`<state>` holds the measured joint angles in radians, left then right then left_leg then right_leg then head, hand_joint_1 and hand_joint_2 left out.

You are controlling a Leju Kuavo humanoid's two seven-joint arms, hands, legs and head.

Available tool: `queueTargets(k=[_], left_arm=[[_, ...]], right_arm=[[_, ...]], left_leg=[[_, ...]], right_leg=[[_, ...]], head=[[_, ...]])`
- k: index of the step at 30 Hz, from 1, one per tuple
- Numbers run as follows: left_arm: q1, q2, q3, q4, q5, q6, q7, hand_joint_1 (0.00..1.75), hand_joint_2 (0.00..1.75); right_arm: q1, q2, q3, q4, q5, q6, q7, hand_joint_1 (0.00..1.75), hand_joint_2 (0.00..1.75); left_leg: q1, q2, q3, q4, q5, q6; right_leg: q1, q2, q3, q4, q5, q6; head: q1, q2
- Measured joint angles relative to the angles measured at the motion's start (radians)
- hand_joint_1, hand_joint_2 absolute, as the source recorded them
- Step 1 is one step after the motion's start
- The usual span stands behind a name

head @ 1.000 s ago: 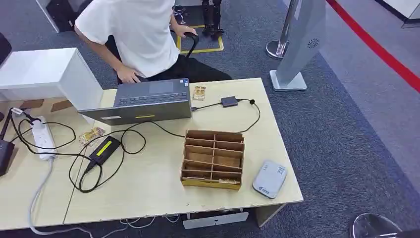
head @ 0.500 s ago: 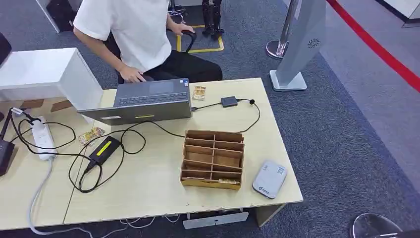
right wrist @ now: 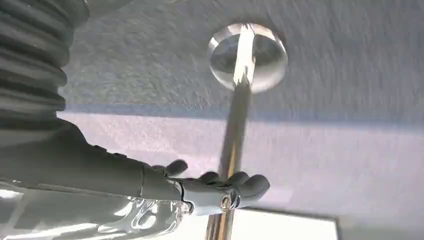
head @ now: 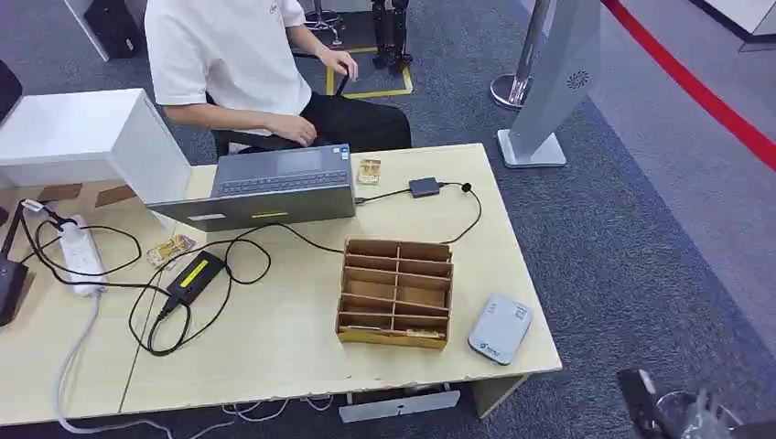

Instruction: Pass the card to the sensor for recognition and then transmit it.

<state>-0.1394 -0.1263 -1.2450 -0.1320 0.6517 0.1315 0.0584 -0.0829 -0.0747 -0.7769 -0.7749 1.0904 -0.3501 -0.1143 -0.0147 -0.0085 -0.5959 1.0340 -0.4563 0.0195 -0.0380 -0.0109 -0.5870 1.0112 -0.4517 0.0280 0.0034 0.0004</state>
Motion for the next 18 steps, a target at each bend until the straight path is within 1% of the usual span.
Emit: queueTargets(k=[1,2,4,5,6,7,8,9,10,11,12,13,16,18], left_arm=[[0.000,0.000,0.122,0.000,-0.259,-0.013,0.000,0.00,1.75],[0.000,-0.003,0.275,0.000,-0.554,-0.024,0.001,0.00,1.75],[0.002,-0.009,0.545,-0.003,-1.015,-0.039,0.003,0.00,1.75],[0.004,-0.015,0.650,-0.005,-1.181,-0.043,0.006,0.00,1.75],[0.006,-0.019,0.730,-0.007,-1.288,-0.043,0.008,0.00,1.75],[0.009,-0.024,0.788,-0.009,-1.345,-0.044,0.010,0.00,1.75],[0.013,-0.027,0.839,-0.011,-1.341,-0.045,0.011,0.00,1.75],[0.018,-0.029,0.875,-0.011,-1.295,-0.046,0.013,0.00,1.75],[0.024,-0.031,0.908,-0.011,-1.206,-0.048,0.014,0.00,1.75],[0.034,-0.032,0.940,-0.011,-1.056,-0.049,0.016,0.00,1.75],[0.043,-0.032,0.965,-0.011,-0.946,-0.049,0.018,0.00,1.75],[0.045,-0.032,0.980,-0.011,-0.874,-0.049,0.018,0.00,1.75],[0.051,-0.032,1.015,-0.011,-0.869,-0.050,0.019,0.00,1.75],[0.051,-0.033,1.027,-0.011,-0.879,-0.050,0.019,0.00,1.75]], right_arm=[[-0.020,-0.045,0.042,-0.021,-0.037,0.026,0.021,0.00,1.75],[-0.044,-0.118,0.095,-0.046,-0.069,0.051,0.043,0.00,1.75],[-0.112,-0.223,0.170,-0.059,-0.105,0.096,0.059,0.00,1.75],[-0.148,-0.275,0.207,-0.060,-0.115,0.103,0.060,0.00,1.75],[-0.181,-0.313,0.241,-0.062,-0.116,0.105,0.061,0.00,1.75],[-0.207,-0.344,0.271,-0.064,-0.117,0.104,0.062,0.00,1.75],[-0.230,-0.372,0.303,-0.070,-0.118,0.103,0.069,0.00,1.75],[-0.245,-0.388,0.329,-0.078,-0.124,0.103,0.077,0.00,1.75],[-0.256,-0.403,0.356,-0.088,-0.130,0.103,0.088,0.00,1.75],[-0.263,-0.419,0.385,-0.097,-0.134,0.103,0.098,0.00,1.75],[-0.268,-0.429,0.404,-0.104,-0.135,0.101,0.103,0.00,1.75],[-0.271,-0.438,0.423,-0.111,-0.134,0.098,0.104,0.00,1.75],[-0.299,-0.445,0.486,-0.140,-0.104,0.086,0.099,0.00,1.75],[-0.338,-0.444,0.566,-0.174,-0.043,0.076,0.102,0.00,1.75]], left_leg=[[-0.003,0.000,0.000,0.000,0.001,0.001],[-0.004,0.001,0.000,-0.001,0.002,0.003],[-0.003,0.003,0.000,0.000,0.002,0.004],[-0.004,0.004,0.000,0.000,0.003,0.005],[-0.004,0.004,0.000,0.000,0.003,0.005],[-0.004,0.003,0.000,0.000,0.003,0.006],[-0.004,0.003,0.000,0.000,0.003,0.006],[-0.003,0.003,0.001,0.000,0.003,0.006],[-0.003,0.002,0.001,0.000,0.003,0.006],[-0.003,0.002,0.001,0.000,0.003,0.006],[-0.003,0.002,0.001,0.000,0.003,0.006],[-0.002,0.001,-0.001,0.000,0.003,0.005],[-0.002,0.002,-0.002,-0.001,0.004,0.005],[-0.002,0.005,-0.003,-0.001,0.004,0.004]], right_leg=[[-0.003,0.000,-0.001,0.000,0.001,0.001],[-0.004,0.001,-0.002,0.000,0.002,0.003],[-0.003,0.002,-0.001,0.000,0.003,0.004],[-0.004,0.002,-0.001,0.000,0.004,0.005],[-0.004,0.002,-0.001,0.000,0.004,0.006],[-0.004,0.001,-0.001,0.000,0.004,0.006],[-0.003,0.001,-0.001,0.000,0.004,0.006],[-0.003,0.001,-0.001,0.000,0.004,0.006],[-0.003,0.001,-0.001,0.000,0.004,0.005],[-0.003,0.001,-0.001,0.000,0.004,0.005],[-0.002,0.001,-0.002,0.000,0.004,0.005],[-0.002,0.000,-0.002,0.000,0.004,0.005],[-0.002,0.002,-0.003,0.001,0.004,0.004],[-0.002,0.004,-0.005,0.001,0.005,0.004]], head=[[0.002,0.000],[0.000,0.000],[0.003,0.000],[0.000,0.000],[0.002,0.000],[0.002,0.000],[0.002,0.000],[0.001,0.000],[0.001,0.000],[0.001,0.000],[0.001,0.000],[0.002,0.000],[0.002,0.000],[0.001,0.000]])
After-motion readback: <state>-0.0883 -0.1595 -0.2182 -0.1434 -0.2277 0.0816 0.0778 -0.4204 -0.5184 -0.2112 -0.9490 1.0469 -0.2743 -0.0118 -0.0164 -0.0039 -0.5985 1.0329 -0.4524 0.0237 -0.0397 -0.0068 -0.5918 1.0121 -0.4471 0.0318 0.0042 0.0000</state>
